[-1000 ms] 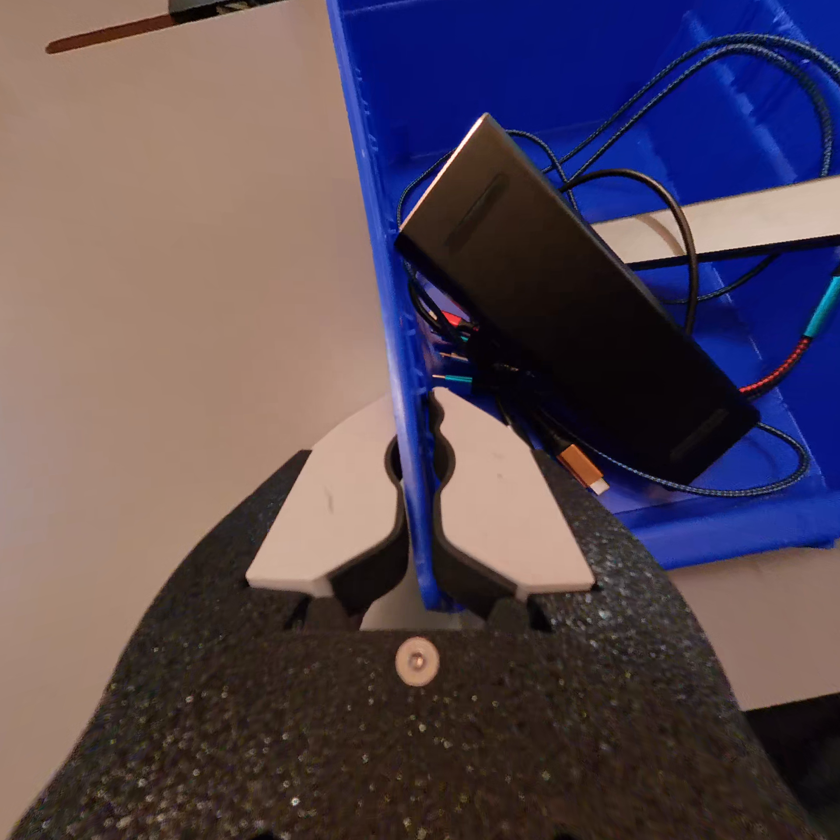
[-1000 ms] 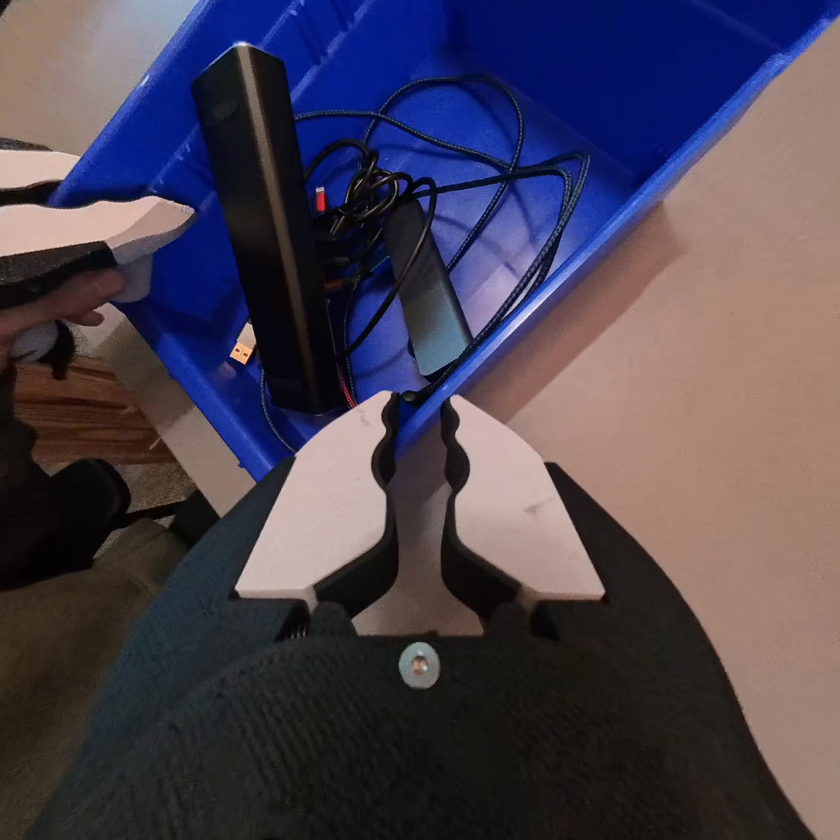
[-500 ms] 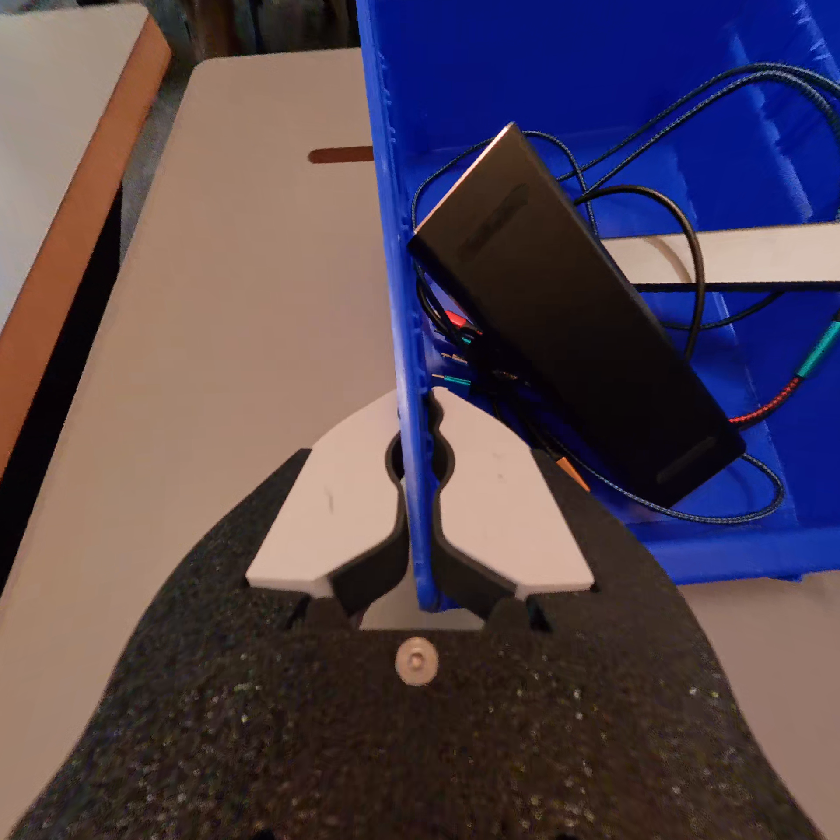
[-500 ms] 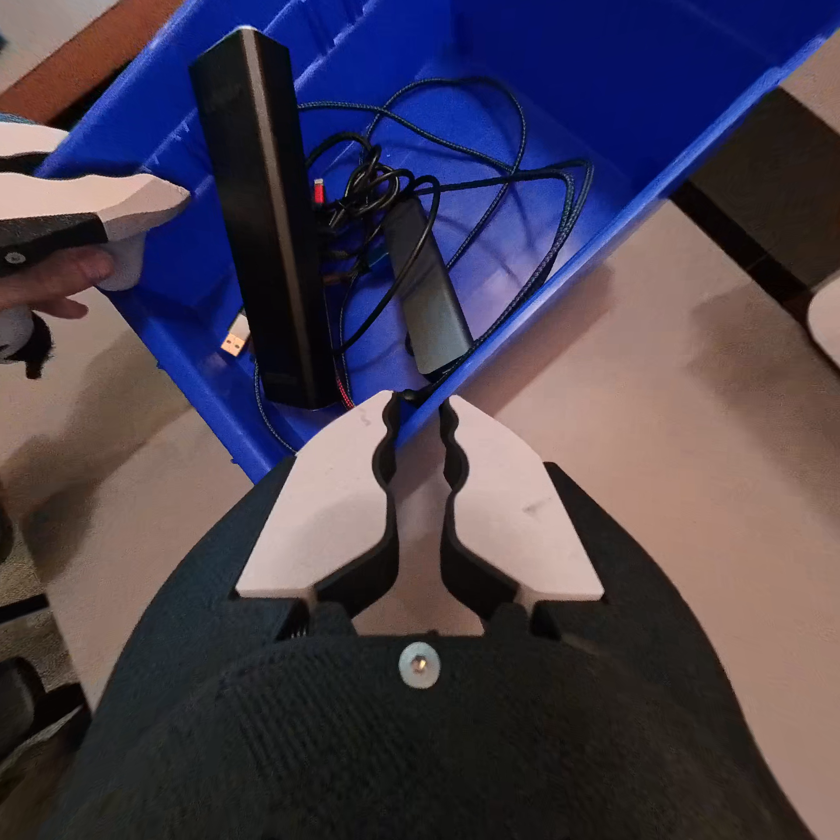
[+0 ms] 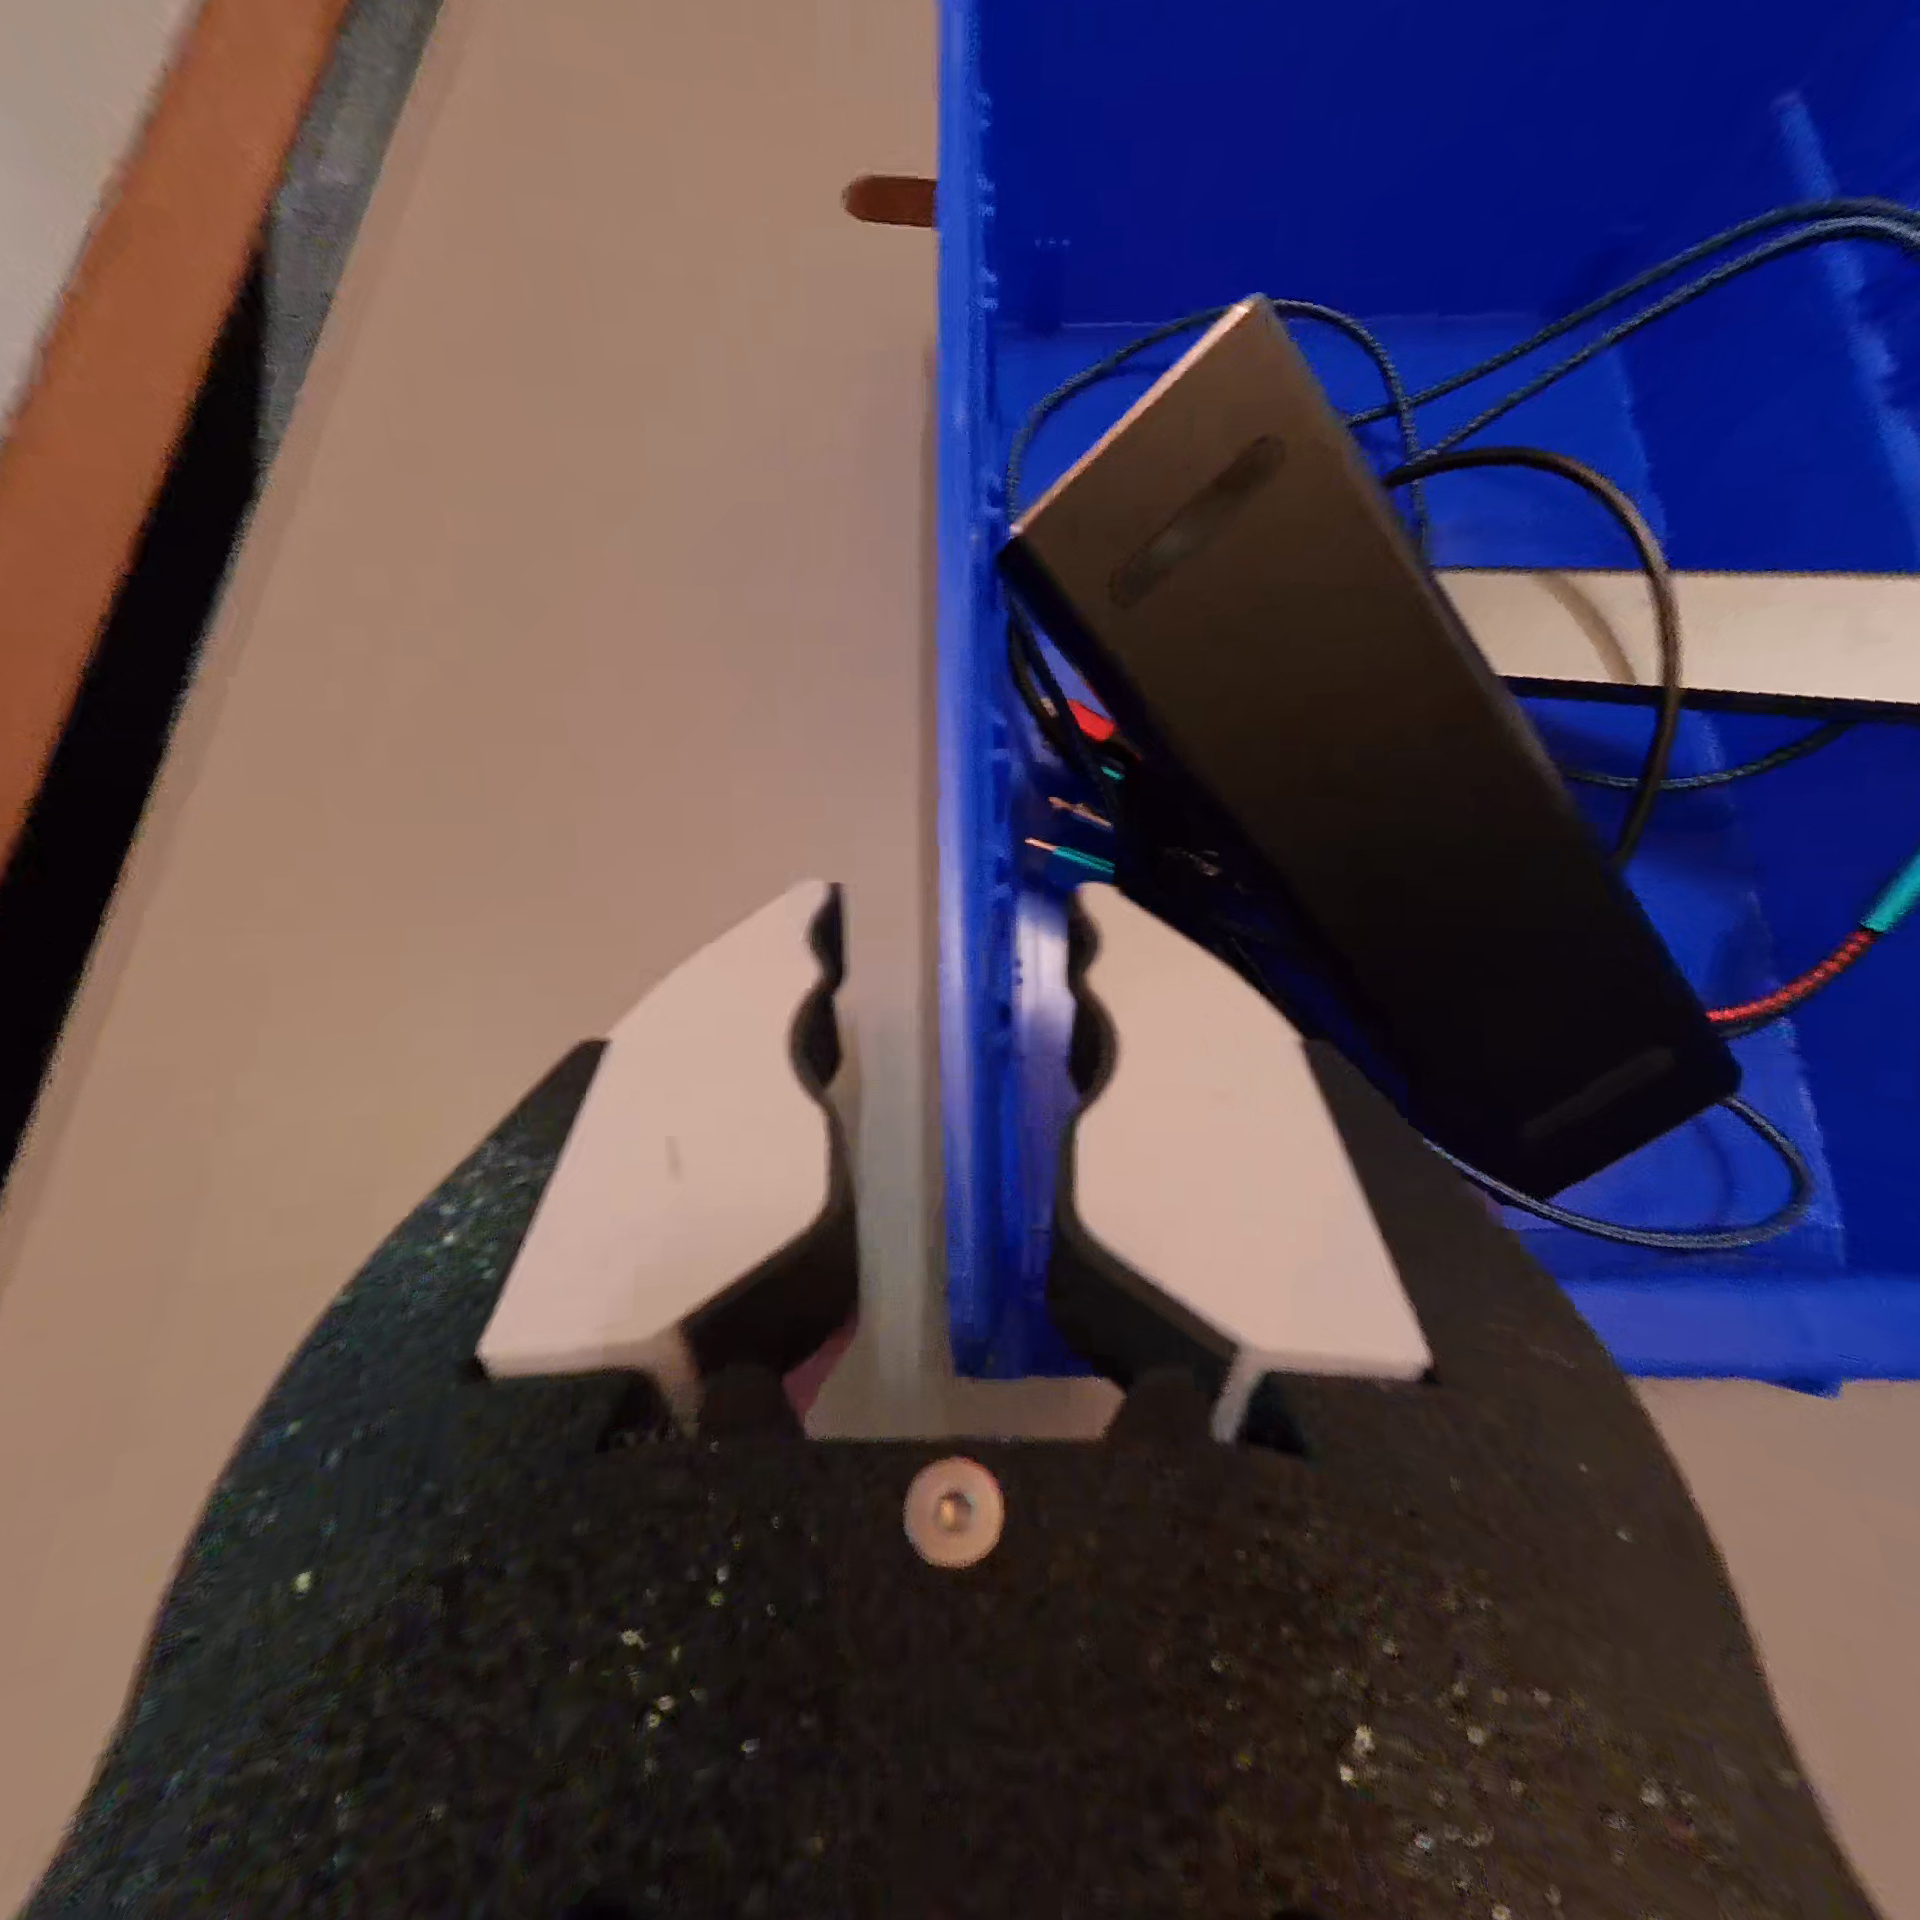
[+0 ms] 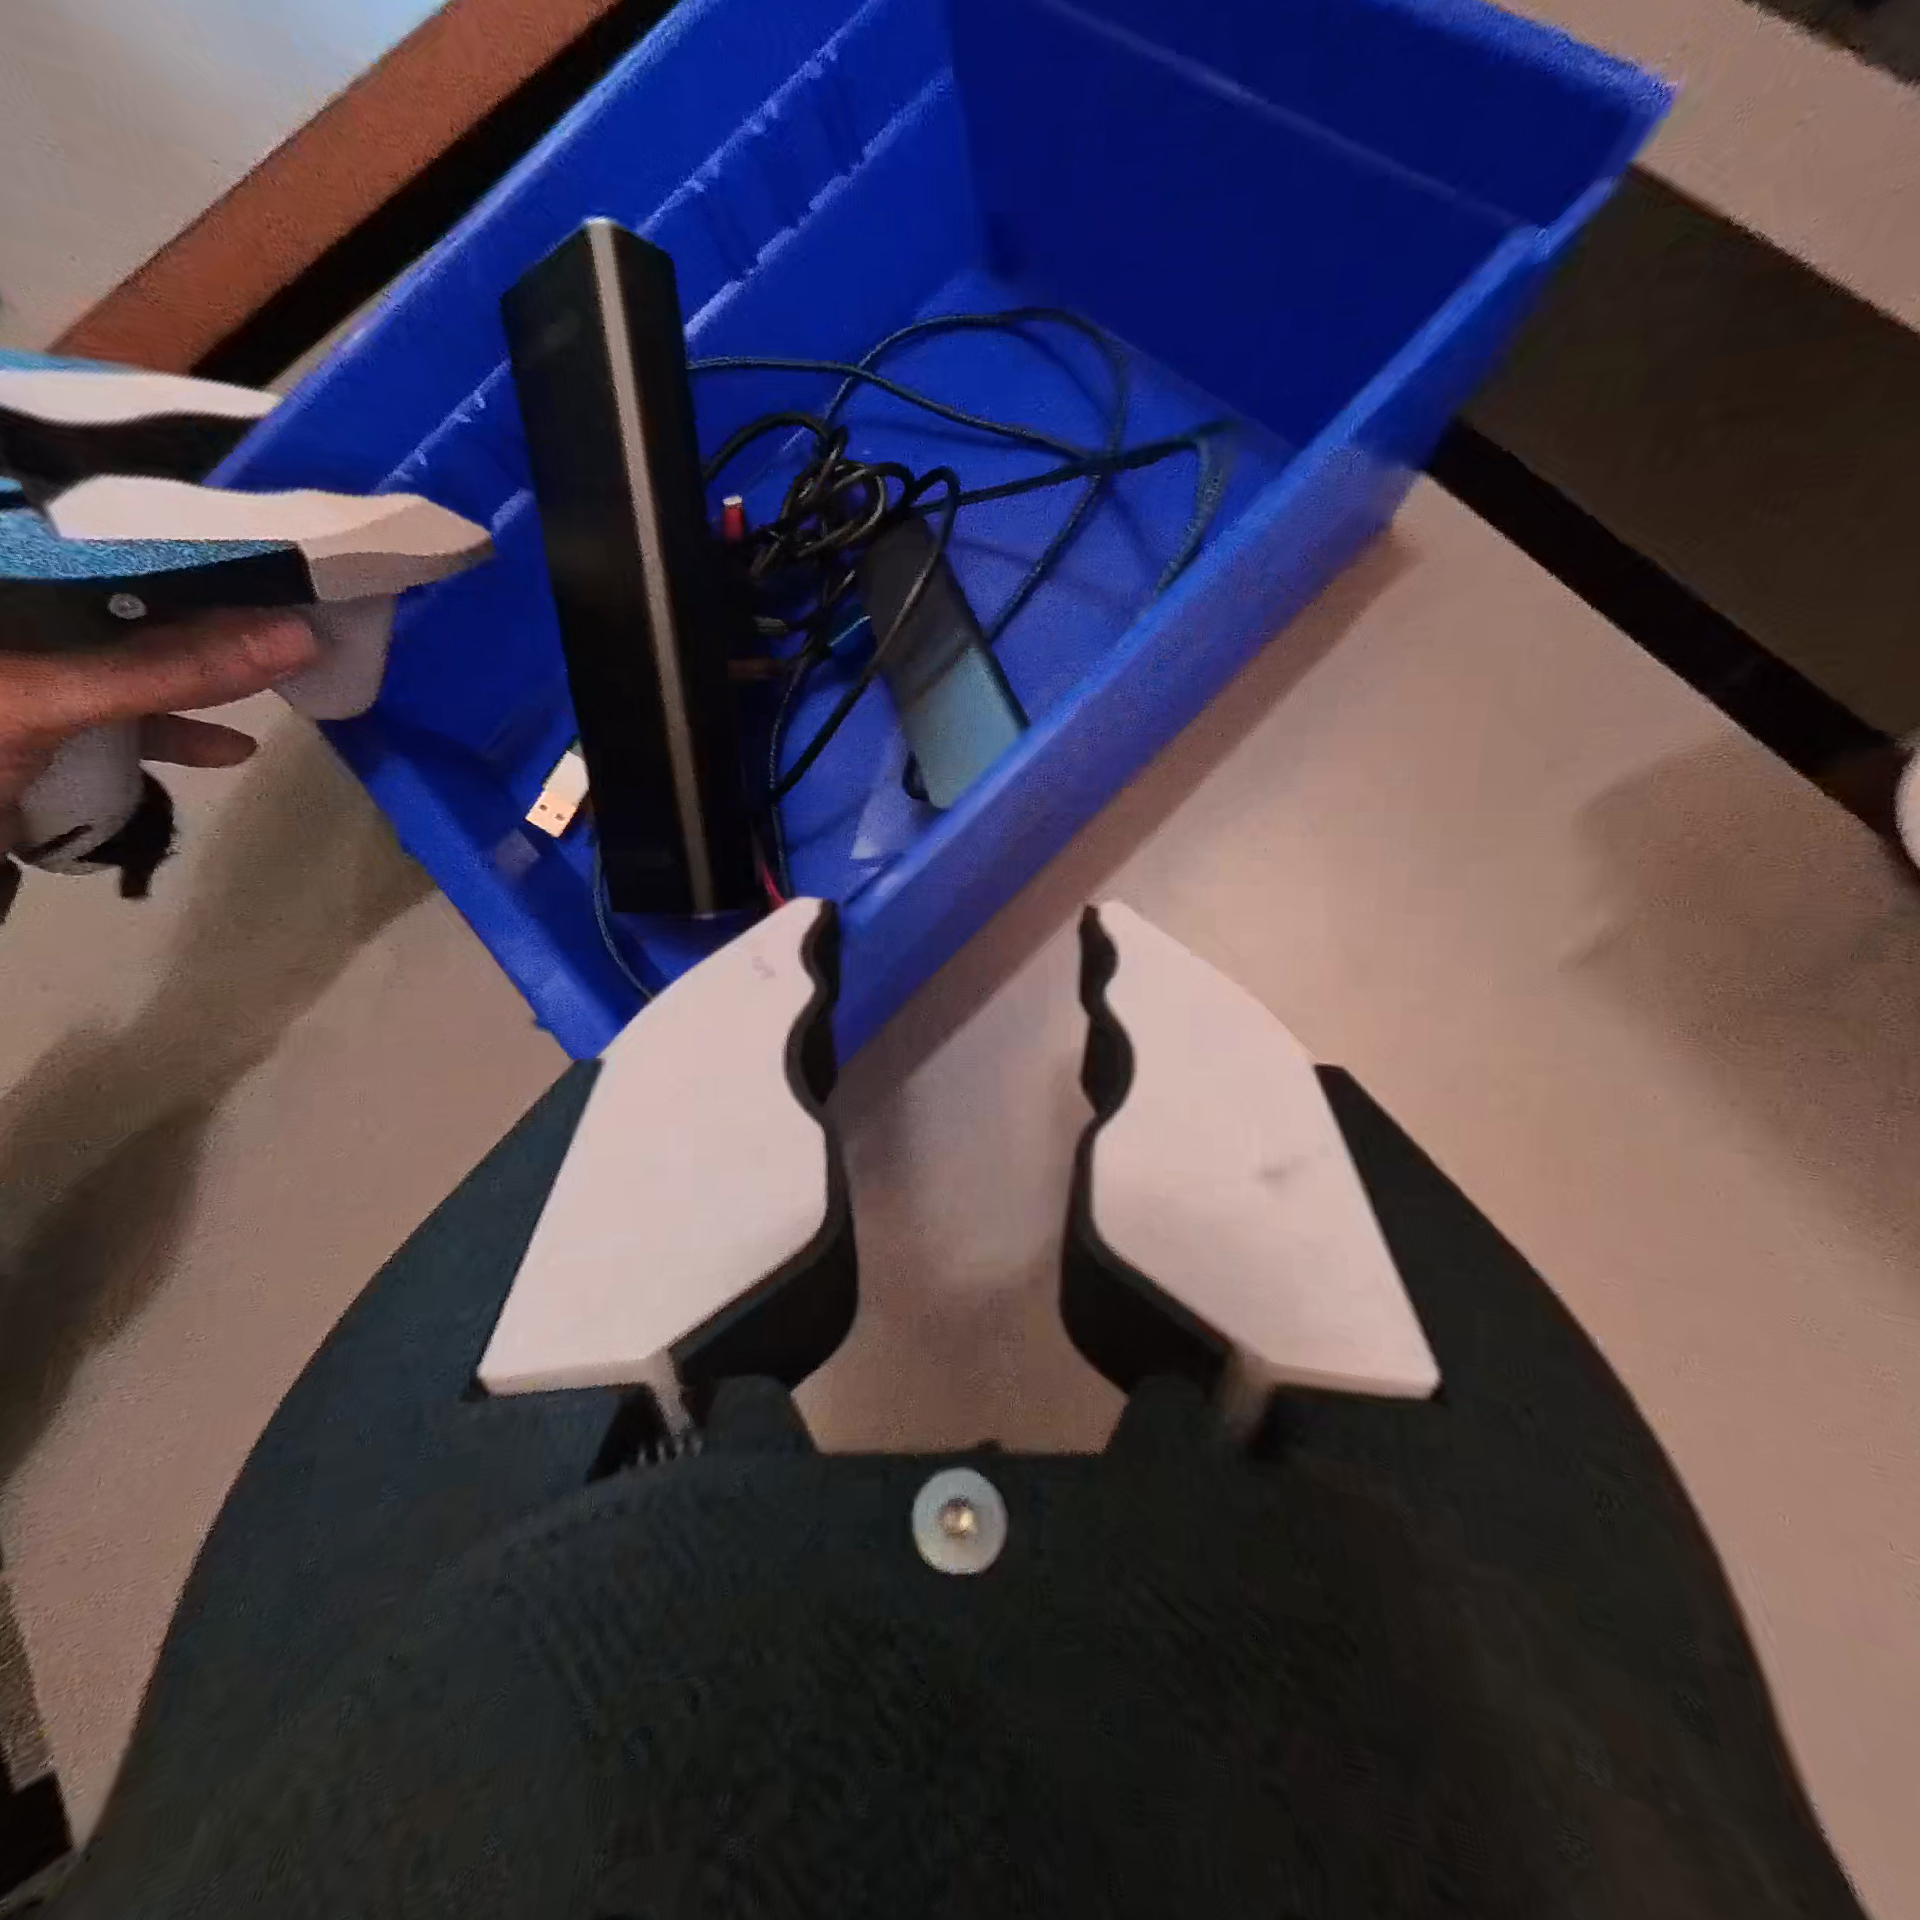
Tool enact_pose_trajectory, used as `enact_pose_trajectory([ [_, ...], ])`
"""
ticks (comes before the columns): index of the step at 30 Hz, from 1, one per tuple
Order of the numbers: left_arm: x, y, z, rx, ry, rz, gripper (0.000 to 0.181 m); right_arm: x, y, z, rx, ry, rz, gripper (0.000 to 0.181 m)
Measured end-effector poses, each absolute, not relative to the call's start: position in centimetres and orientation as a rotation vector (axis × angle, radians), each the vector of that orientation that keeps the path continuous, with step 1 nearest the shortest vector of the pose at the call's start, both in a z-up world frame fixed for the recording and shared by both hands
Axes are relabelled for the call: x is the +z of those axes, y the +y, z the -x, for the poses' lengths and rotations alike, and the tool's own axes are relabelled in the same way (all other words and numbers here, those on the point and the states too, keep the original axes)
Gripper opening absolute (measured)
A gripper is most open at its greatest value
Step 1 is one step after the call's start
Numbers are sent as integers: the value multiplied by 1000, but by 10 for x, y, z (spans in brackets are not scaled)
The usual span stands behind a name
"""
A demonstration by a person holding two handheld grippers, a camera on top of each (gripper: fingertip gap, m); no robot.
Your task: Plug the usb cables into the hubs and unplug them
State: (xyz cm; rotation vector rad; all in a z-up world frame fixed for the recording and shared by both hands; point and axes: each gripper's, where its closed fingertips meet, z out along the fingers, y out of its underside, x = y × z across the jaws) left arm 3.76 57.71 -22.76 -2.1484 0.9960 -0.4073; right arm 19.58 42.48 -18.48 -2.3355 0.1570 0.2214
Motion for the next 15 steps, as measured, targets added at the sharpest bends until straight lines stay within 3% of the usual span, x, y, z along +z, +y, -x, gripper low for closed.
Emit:
enact_pose_trajectory([
  [3,-213,572,-25,-330,949,2079,54,-154,362,-217,53,210,2210,63],
  [8,-189,529,-15,-425,968,1934,56,-131,164,-295,-549,531,1947,54],
  [12,-192,507,-10,-406,950,1934,69,-164,62,-336,-690,778,1951,61],
  [15,-187,501,-14,-375,882,1903,62,-192,35,-356,-748,873,2016,61],
])
